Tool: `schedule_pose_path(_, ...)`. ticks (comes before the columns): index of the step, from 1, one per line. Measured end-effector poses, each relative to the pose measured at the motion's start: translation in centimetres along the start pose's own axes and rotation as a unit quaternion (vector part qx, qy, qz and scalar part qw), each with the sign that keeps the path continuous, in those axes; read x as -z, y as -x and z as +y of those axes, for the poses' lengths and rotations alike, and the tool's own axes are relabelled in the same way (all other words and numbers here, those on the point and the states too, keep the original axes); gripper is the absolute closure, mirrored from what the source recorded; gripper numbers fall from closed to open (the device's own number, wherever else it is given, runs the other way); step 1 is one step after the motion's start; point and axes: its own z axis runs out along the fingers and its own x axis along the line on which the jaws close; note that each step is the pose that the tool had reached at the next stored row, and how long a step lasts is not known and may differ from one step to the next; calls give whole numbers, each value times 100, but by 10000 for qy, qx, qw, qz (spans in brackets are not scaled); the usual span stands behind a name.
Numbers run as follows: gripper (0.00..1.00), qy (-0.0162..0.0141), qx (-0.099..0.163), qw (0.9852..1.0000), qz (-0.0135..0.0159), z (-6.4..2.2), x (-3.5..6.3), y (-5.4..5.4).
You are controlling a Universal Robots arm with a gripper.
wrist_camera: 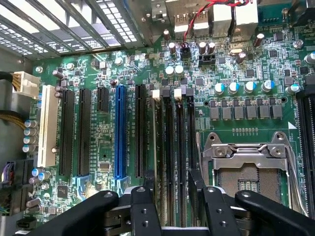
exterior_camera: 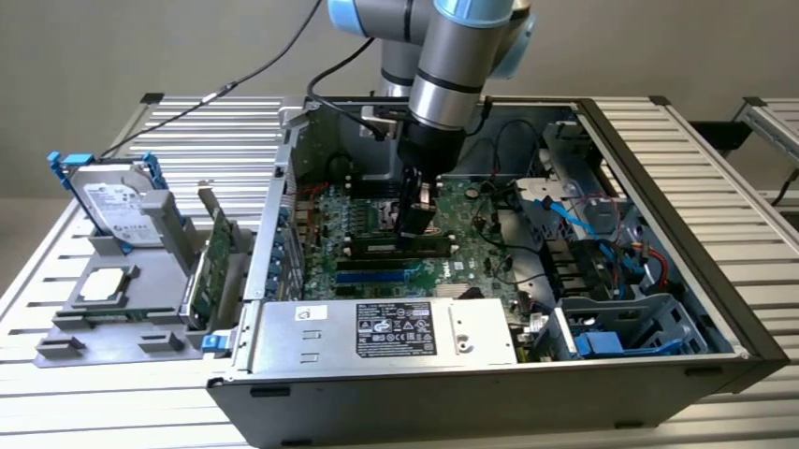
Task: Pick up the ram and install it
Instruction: 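Insert the ram into the slot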
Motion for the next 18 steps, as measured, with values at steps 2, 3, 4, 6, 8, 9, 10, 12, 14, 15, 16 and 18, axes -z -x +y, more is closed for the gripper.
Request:
schedule_pose_path(2,60,6,-4,10000,30,3,17,-3)
schedule_pose_path(3,60,9,-7,10000,45,5,27,-6)
schedule_pose_path(4,60,12,-11,10000,64,7,37,-8)
schedule_pose_path(6,60,13,-23,9999,121,10,48,-10)
schedule_pose_path(8,60,13,-38,9998,196,13,61,-13)
schedule_pose_path(9,60,12,-44,9997,225,14,70,-15)
schedule_pose_path(10,60,12,-49,9997,251,17,85,-19)
schedule_pose_path(12,60,11,-57,9996,290,23,116,-25)
schedule_pose_path(14,60,12,-63,9995,319,31,153,-33)
schedule_pose_path(15,60,13,-65,9994,330,36,175,-37)
schedule_pose_path(16,60,15,-67,9994,341,41,199,-43)
schedule_pose_path(18,60,19,-70,9993,359,50,244,-52)
